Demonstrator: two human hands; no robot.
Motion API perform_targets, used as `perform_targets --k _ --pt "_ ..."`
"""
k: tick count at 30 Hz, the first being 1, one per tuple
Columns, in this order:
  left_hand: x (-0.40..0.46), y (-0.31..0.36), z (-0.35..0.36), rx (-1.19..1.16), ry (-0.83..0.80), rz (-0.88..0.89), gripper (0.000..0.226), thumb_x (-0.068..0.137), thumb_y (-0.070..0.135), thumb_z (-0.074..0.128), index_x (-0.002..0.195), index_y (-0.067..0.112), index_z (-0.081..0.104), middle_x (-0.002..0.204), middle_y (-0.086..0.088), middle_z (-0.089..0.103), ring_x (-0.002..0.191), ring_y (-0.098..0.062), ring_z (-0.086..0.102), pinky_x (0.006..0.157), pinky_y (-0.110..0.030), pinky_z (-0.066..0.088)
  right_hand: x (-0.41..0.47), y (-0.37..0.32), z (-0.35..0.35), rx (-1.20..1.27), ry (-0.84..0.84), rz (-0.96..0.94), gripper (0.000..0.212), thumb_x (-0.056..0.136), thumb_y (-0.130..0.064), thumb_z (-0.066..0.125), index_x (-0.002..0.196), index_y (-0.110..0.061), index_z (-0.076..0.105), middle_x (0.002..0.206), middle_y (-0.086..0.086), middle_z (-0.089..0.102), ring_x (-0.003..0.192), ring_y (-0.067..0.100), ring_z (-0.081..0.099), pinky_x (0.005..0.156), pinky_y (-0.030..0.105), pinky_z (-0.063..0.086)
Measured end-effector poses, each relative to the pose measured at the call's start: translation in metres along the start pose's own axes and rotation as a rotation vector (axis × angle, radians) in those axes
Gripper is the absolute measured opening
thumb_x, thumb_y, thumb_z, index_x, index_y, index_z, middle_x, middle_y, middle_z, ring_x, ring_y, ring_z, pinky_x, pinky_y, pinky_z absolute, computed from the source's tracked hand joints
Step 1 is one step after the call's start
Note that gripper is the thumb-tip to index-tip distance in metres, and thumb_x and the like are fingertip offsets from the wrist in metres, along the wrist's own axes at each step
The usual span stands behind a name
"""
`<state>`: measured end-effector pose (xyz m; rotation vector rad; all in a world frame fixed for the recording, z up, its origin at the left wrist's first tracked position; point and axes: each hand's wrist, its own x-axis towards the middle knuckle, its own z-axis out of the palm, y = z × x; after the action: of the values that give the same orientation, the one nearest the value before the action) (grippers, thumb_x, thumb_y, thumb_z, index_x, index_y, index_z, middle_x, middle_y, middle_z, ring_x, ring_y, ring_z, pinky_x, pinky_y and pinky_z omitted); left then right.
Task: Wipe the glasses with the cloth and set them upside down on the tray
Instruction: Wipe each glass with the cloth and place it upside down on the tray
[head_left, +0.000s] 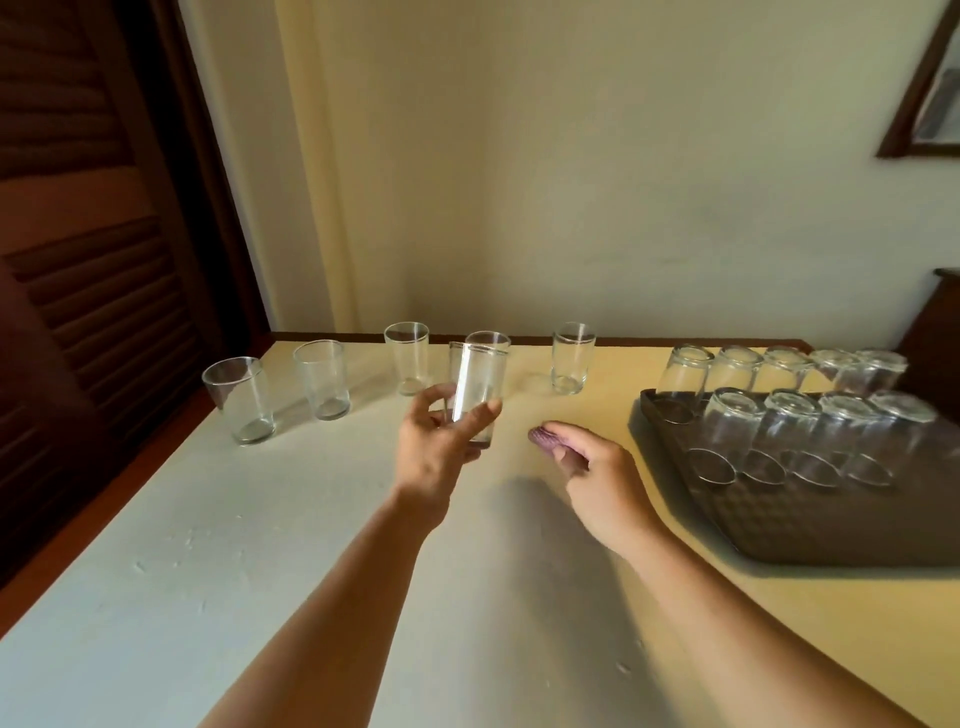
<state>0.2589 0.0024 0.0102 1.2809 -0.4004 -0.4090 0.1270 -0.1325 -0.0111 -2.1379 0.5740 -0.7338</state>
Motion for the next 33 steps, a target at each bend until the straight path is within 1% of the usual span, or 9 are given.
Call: perform_targets --k 5,8,10,13,16,21,28,30,33 --pt "-0.065 -0.004 0.015 -0.218 -0.013 -0.047 0.047 0.066 0.028 0.09 0.1 0.022 0.059 0.083 0.005 0.067 0.07 -0.013 0.06 0.07 -0.033 0.044 -0.039 -0.016 -0.026 0.272 0.225 0.027 0.033 0.105 -0.012 0.056 0.135 -0.021 0.065 0.126 -0.013 0.067 0.123 0.008 0.061 0.104 0.022 0.048" --pt "-0.104 -0.013 0.021 -0.285 -0.057 -0.078 0.042 0.066 0.024 0.086 0.1 0.022 0.062 0.08 0.009 0.066 0.066 -0.009 0.06 0.068 -0.029 0.042 -0.067 -0.03 -0.035 0.364 0.261 0.007 0.036 0.106 -0.015 0.055 0.134 -0.037 0.065 0.131 -0.016 0.066 0.127 0.007 0.059 0.108 0.036 0.05" --pt "-0.124 -0.017 0.026 -0.316 -0.08 -0.1 0.047 0.066 0.022 0.086 0.106 0.019 0.062 0.082 0.009 0.067 0.066 -0.008 0.061 0.068 -0.029 0.042 -0.087 -0.037 -0.038 0.383 0.265 -0.043 0.042 0.107 -0.016 0.053 0.128 -0.05 0.065 0.129 -0.019 0.067 0.127 -0.002 0.057 0.107 0.029 0.048" --pt "-0.14 -0.023 0.032 -0.354 -0.05 -0.129 0.05 0.066 0.023 0.086 0.11 0.019 0.061 0.089 0.007 0.066 0.069 -0.008 0.063 0.071 -0.03 0.042 -0.112 -0.043 -0.047 0.26 0.289 -0.097 0.037 0.105 -0.008 0.053 0.132 -0.032 0.065 0.117 -0.03 0.06 0.111 -0.025 0.051 0.093 0.001 0.04" --pt "-0.147 -0.025 0.036 -0.431 0.007 -0.158 0.054 0.068 0.025 0.088 0.114 0.019 0.061 0.093 0.003 0.067 0.073 -0.01 0.065 0.08 -0.031 0.045 -0.126 -0.033 -0.055 0.197 0.255 -0.119 0.035 0.105 -0.008 0.054 0.133 -0.025 0.067 0.123 -0.026 0.065 0.118 -0.011 0.058 0.099 0.013 0.048" --pt "-0.15 -0.019 0.042 -0.662 0.04 -0.233 0.041 0.067 0.027 0.09 0.097 0.019 0.064 0.082 0.001 0.066 0.077 -0.014 0.063 0.097 -0.036 0.047 -0.146 -0.025 -0.057 0.311 0.059 -0.032 0.034 0.104 -0.02 0.053 0.127 -0.042 0.066 0.129 -0.015 0.07 0.126 0.009 0.063 0.109 0.042 0.049" --pt "-0.151 -0.003 0.051 -0.78 -0.003 -0.289 0.021 0.079 0.043 0.081 0.078 0.022 0.079 0.089 -0.004 0.066 0.081 -0.022 0.067 0.096 -0.045 0.056 -0.154 -0.042 -0.062 0.479 0.295 -0.072 0.038 0.105 -0.006 0.052 0.126 -0.036 0.059 0.117 -0.038 0.067 0.121 -0.008 0.06 0.098 0.01 0.046" --pt "-0.152 -0.003 0.053 -0.659 -0.042 -0.305 0.021 0.087 0.045 0.074 0.092 0.025 0.081 0.1 -0.006 0.069 0.095 -0.027 0.069 0.094 -0.048 0.059 -0.149 -0.048 -0.061 0.332 0.359 -0.167 0.034 0.106 -0.014 0.052 0.131 -0.036 0.058 0.128 -0.032 0.063 0.125 -0.009 0.056 0.1 0.009 0.043" --pt "-0.157 -0.012 0.058 -0.463 -0.149 -0.282 0.052 0.09 0.05 0.074 0.13 0.019 0.067 0.124 -0.019 0.069 0.097 -0.03 0.071 0.089 -0.047 0.059 -0.141 -0.054 -0.053 0.173 0.419 -0.296 0.037 0.104 -0.015 0.049 0.139 -0.016 0.06 0.138 -0.009 0.062 0.129 -0.001 0.056 0.106 0.014 0.043"
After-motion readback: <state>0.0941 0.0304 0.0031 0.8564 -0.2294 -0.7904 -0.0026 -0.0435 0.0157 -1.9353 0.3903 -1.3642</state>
